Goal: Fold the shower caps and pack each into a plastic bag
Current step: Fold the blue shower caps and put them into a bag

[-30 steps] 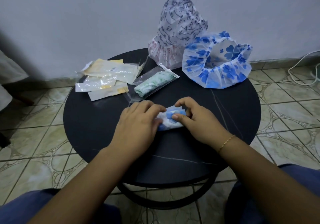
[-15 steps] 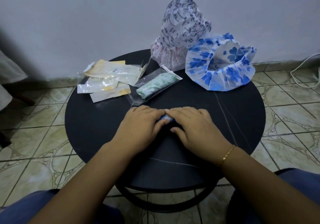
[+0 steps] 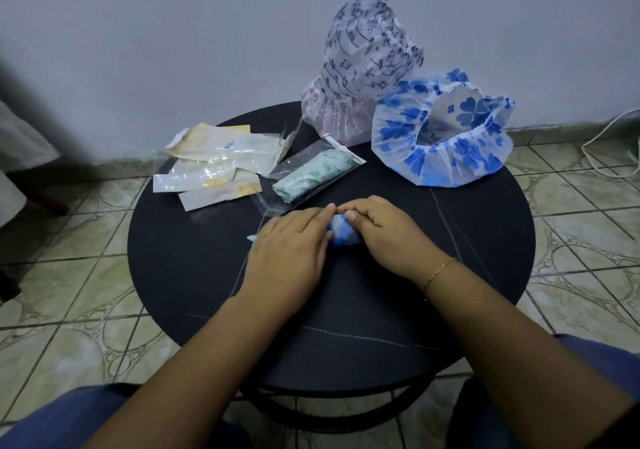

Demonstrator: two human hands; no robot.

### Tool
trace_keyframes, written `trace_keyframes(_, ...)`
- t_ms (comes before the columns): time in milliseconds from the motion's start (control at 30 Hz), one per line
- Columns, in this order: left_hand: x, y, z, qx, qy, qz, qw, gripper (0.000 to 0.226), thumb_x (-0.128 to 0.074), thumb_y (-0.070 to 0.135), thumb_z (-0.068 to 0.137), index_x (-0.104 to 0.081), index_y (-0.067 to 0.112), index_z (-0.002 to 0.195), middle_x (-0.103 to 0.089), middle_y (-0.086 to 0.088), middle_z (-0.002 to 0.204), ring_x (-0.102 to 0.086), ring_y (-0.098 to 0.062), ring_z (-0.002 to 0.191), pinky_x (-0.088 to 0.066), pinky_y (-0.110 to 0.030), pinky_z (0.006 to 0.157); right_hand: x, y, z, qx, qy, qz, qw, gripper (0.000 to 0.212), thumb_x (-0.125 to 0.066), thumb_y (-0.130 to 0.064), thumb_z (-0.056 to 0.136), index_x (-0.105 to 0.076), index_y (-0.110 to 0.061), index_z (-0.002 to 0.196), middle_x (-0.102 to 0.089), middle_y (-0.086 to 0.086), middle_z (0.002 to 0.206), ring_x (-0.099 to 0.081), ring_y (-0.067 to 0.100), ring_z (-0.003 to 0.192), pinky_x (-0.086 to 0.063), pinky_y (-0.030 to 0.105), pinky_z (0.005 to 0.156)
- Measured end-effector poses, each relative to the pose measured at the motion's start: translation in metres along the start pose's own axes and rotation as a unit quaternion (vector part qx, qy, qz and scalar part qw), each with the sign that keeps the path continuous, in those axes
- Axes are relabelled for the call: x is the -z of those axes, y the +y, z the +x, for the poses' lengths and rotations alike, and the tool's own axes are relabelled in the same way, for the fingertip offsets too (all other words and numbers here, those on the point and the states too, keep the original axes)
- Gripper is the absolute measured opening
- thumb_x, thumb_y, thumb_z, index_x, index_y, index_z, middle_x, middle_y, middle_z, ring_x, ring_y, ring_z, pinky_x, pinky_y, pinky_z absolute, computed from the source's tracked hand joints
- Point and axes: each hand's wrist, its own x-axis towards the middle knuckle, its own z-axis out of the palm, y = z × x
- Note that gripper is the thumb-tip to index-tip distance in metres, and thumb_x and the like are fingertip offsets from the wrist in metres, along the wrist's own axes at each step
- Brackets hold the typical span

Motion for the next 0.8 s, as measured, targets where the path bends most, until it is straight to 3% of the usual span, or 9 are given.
trace_keyframes(67,-0.004,0.0,-0.003,-0.006,-0.026,0.028,0.999,0.047,-0.034,0.033,0.092,-0.055,0.016,0.131,-0.059,-0.002,0.131,-0.055,-0.024,0.12,-0.038,-0.035,0.101,0.0,0.0,0.003,-0.006,0.002,-0.024,1.0,0.027,-0.043,-0.024,0.098,-0.062,-0.024,0.116,-0.053,0.003,0.106,-0.054,0.017,0.1,-0.04,0.026,0.088)
trace_keyframes(200,-0.004,0.0,-0.004,-0.007,-0.118,0.03,0.993,0.063,-0.015,0.045,0.092,-0.036,0.018,0.144,-0.037,0.001,0.149,-0.033,-0.021,0.138,-0.011,-0.031,0.112,-0.008,0.0,0.003,-0.015,0.023,-0.084,0.996,0.028,-0.039,-0.028,0.098,-0.06,-0.025,0.116,-0.049,0.003,0.108,-0.055,0.022,0.098,-0.043,0.034,0.089)
trace_keyframes(267,-0.005,-0.001,-0.002,-0.002,-0.141,0.017,0.99,0.073,-0.001,0.05,0.085,-0.021,0.022,0.149,-0.021,0.006,0.156,-0.017,-0.016,0.144,0.003,-0.027,0.111,-0.017,0.001,0.0,-0.01,0.059,-0.185,0.981,0.029,-0.039,-0.026,0.097,-0.059,-0.024,0.119,-0.049,0.002,0.118,-0.048,0.022,0.11,-0.038,0.034,0.093)
trace_keyframes(367,-0.006,-0.001,-0.001,0.0,-0.149,0.026,0.988,0.081,0.012,0.051,0.076,-0.008,0.025,0.151,-0.01,0.01,0.158,-0.006,-0.012,0.145,0.009,-0.023,0.11,-0.027,-0.002,-0.009,0.052,0.131,-0.273,0.952,0.041,-0.034,-0.025,0.094,-0.057,-0.013,0.126,-0.048,0.008,0.138,-0.04,0.027,0.13,-0.029,0.04,0.105)
trace_keyframes(467,-0.002,0.001,0.0,0.001,-0.178,0.019,0.984,0.083,0.016,0.046,0.073,0.0,0.023,0.151,-0.001,0.009,0.159,0.003,-0.01,0.145,0.011,-0.025,0.112,-0.034,-0.012,-0.02,0.078,0.027,-0.308,0.948,0.075,0.003,-0.042,0.083,-0.021,-0.012,0.148,-0.021,0.007,0.155,-0.012,0.02,0.145,-0.001,0.037,0.116)
trace_keyframes(567,-0.002,0.0,-0.001,0.008,-0.2,0.006,0.98,0.07,0.005,0.042,0.081,0.008,0.024,0.149,0.007,0.01,0.158,0.011,-0.008,0.144,0.012,-0.027,0.114,-0.034,-0.01,-0.026,0.047,-0.038,-0.305,0.951,0.086,0.015,-0.048,0.07,0.006,-0.016,0.149,0.004,0.001,0.158,0.01,0.011,0.144,0.013,0.032,0.113)
trace_keyframes(700,-0.005,-0.003,-0.004,0.001,-0.207,0.001,0.978,0.081,0.015,0.051,0.07,0.014,0.028,0.147,0.013,0.012,0.157,0.015,-0.006,0.143,0.014,-0.025,0.112,-0.031,-0.006,-0.025,0.026,-0.055,-0.289,0.955,0.086,0.015,-0.052,0.067,0.011,-0.02,0.147,0.009,-0.004,0.158,0.014,0.005,0.142,0.013,0.031,0.114)
trace_keyframes(800,-0.004,-0.012,-0.011,0.032,-0.212,-0.016,0.977,0.082,0.012,0.059,0.071,0.013,0.027,0.147,0.015,0.013,0.156,0.019,0.001,0.138,0.012,-0.025,0.114,-0.029,-0.005,-0.028,0.016,-0.066,-0.302,0.951,0.081,0.012,-0.051,0.074,0.008,-0.021,0.148,0.01,-0.006,0.157,0.014,0.004,0.142,0.012,0.033,0.116)
